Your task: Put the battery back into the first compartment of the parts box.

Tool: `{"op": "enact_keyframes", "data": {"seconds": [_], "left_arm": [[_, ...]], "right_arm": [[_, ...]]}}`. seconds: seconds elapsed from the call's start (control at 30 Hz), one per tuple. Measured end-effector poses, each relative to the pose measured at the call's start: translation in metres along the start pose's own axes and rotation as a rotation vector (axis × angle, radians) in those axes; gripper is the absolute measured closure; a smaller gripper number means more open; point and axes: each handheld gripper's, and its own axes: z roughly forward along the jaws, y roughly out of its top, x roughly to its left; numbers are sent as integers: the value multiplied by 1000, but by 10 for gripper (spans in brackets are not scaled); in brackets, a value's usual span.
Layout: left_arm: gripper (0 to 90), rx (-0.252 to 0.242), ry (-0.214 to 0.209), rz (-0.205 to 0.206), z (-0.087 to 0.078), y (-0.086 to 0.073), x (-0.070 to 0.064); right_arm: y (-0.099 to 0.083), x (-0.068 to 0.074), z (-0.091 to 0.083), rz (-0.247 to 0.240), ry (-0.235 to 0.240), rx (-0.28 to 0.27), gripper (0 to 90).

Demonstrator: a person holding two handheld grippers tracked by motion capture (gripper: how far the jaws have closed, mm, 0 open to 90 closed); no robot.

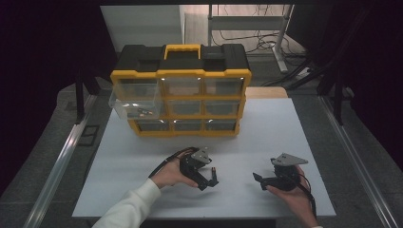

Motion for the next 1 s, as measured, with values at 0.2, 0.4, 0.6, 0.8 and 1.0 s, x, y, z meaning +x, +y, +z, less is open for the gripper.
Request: {"op": "enact_keyframes", "data": {"seconds": [0.2, 0.4, 0.6, 0.8, 1.0], "left_arm": [[139, 24, -8, 5, 11, 0, 3], [158, 33, -5, 22, 17, 1, 4], [223, 40, -1, 59, 20, -1, 4], [281, 41, 27, 87, 21, -2, 4], [373, 22, 30, 105, 21, -2, 2]], "right_arm": [[0, 0, 0, 3, 0, 0, 97], [0, 0, 0, 2, 0, 1, 97], [0, 0, 0, 2, 0, 0, 98], [-1, 0, 0, 1, 0, 1, 97], [0, 0, 0, 1, 0, 1, 97]]}}
